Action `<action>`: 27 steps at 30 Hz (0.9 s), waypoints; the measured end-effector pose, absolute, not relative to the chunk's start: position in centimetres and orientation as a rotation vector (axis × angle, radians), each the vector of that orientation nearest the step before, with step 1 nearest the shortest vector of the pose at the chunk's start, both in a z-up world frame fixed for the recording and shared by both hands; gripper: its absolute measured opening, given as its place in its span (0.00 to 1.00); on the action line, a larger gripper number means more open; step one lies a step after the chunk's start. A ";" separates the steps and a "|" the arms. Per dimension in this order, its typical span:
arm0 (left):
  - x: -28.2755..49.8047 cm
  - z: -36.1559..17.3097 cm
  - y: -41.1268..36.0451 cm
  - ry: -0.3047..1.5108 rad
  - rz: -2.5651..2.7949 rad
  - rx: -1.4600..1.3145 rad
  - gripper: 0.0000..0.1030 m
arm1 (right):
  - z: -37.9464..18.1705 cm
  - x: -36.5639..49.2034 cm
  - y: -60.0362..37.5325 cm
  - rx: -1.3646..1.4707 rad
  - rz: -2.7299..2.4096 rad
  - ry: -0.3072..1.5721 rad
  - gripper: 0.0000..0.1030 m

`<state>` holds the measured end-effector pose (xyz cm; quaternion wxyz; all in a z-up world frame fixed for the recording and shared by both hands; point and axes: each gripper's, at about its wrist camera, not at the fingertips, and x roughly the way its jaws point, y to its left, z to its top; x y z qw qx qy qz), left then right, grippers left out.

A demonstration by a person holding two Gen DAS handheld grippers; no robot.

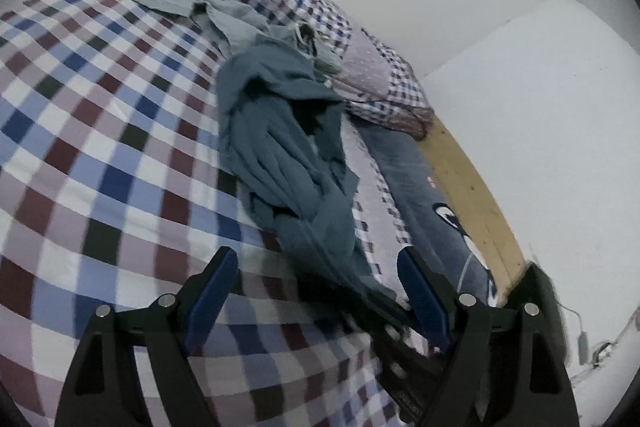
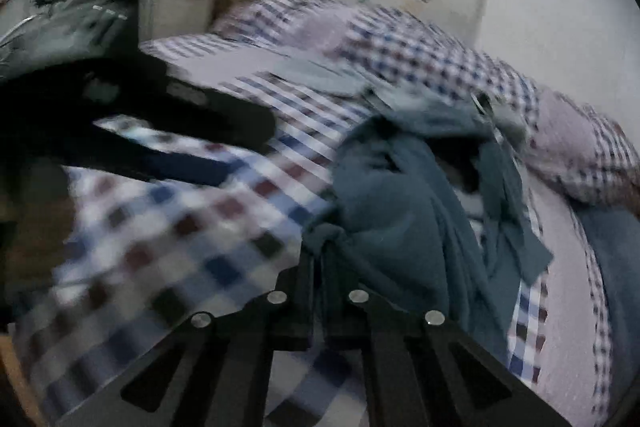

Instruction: Fold clothes

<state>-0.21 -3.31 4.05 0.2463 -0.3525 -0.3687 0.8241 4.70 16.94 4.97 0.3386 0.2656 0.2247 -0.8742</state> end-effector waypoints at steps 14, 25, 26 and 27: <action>-1.1 1.2 0.8 -0.952 2.161 -1.163 0.12 | 5.4 8.6 22.3 0.748 -1.915 0.336 0.01; 1.3 5.9 -2.0 -1.035 2.216 -0.812 0.03 | 5.6 4.9 29.3 0.840 -2.261 0.123 0.66; 1.4 6.3 -2.6 -1.053 2.224 -0.784 0.03 | 5.1 4.1 30.4 0.879 -2.300 0.072 0.68; 1.5 6.8 -3.2 -1.064 2.240 -0.761 0.03 | 4.7 3.4 31.6 0.911 -2.323 0.018 0.68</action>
